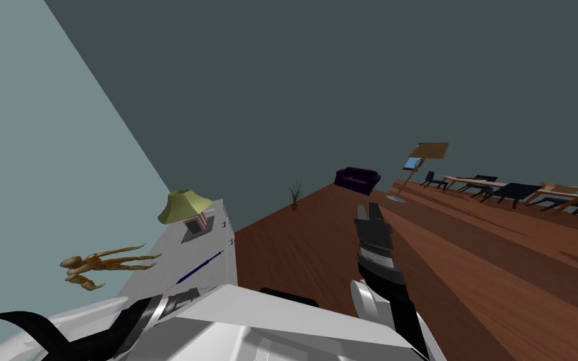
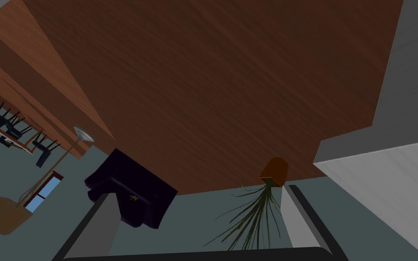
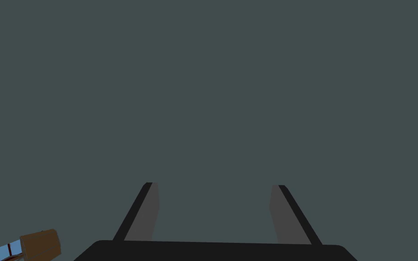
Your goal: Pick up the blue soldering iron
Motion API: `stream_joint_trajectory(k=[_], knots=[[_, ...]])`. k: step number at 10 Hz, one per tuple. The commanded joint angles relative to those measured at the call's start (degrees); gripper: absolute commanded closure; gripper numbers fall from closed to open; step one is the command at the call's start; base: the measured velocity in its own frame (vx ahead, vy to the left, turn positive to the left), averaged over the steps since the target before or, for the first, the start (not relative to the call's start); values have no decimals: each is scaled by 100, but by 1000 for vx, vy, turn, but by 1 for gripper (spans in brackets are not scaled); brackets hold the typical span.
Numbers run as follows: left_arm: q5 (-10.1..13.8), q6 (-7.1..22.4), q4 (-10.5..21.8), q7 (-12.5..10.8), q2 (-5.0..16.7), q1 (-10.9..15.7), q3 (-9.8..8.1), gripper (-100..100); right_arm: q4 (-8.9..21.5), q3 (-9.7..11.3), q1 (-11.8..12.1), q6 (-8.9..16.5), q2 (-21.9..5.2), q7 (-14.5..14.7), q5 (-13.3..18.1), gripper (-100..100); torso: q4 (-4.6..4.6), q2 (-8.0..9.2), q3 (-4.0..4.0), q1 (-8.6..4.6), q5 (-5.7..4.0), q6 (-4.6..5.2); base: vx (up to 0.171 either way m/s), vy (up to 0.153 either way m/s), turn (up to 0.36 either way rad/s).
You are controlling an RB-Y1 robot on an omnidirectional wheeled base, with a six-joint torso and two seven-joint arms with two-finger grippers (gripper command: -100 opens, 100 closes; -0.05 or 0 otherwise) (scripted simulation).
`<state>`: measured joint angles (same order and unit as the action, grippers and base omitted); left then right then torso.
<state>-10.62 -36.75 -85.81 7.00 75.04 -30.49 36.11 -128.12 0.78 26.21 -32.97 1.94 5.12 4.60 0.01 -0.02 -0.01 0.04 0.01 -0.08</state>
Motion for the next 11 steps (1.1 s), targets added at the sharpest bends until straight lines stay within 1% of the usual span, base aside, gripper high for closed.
stream_joint_trajectory(k=[1,2,3,4,5,6,8,9,10,11], knots=[[-104,88,207,-27,286,82,224,-100,0,0,0,0,0,0,0,0,0,0,0,0,0,0,8,1,-187],[-197,142,361,-48,489,164,403,-100,0,0,-1,0,0,0,0,0,0,-1,-1,0,-1,5,14,4,-421],[-197,142,411,-48,520,164,416,-100,0,1,-1,0,0,0,0,0,-1,-5,-3,1,0,9,10,13,-112],[-197,142,411,-48,520,164,416,-100,0,0,0,0,0,0,0,0,0,-2,-1,2,0,-3,4,6,78],[-291,201,603,-70,715,250,607,-100,0,0,0,0,0,0,0,0,1,1,1,0,1,-3,6,-4,-229],[-291,201,605,-70,715,250,607,-100,0,1,-1,0,0,0,0,0,0,0,0,-2,-1,6,5,8,-123],[-477,325,942,-116,1028,425,981,-100,0,0,-1,0,0,0,0,0,0,-2,-1,1,0,4,9,11,-253],[-567,389,1114,-139,1140,510,1164,-100,0,0,-1,0,0,0,0,0,-1,-3,-2,4,1,4,15,23,-332],[-567,389,1114,-139,1140,510,1164,-100,0,0,-1,0,0,0,0,0,-1,-5,-3,5,-1,4,10,26,-85],[-654,453,1254,-162,1220,589,1344,-100,0,-1,1,0,0,0,0,0,0,-3,-1,7,3,-4,12,16,-139]])
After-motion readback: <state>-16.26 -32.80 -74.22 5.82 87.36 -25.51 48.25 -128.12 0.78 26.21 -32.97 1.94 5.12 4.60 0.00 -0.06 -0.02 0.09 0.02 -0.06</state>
